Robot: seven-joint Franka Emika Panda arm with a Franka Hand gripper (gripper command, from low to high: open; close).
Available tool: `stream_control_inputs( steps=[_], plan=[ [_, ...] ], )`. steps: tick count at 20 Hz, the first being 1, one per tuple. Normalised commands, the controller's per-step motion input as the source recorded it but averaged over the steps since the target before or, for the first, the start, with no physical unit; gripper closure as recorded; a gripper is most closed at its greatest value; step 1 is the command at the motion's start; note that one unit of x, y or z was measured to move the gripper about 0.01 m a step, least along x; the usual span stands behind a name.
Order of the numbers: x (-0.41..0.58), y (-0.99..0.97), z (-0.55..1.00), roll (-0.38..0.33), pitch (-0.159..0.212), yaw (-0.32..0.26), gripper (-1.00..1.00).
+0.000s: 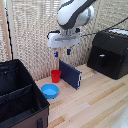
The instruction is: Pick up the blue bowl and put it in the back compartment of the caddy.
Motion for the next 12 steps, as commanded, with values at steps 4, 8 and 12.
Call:
stream_control_inputs(
  steps=[4,8,12],
  plan=[
    [-0.119,0.32,-0.27,-0.055,0.053,0.0,-1.0],
    [-0.076,0.38,-0.34,-0.078,0.068,0.0,-1.0],
    [-0.084,0.32,-0.38,-0.084,0.034,0.0,-1.0]
  ],
)
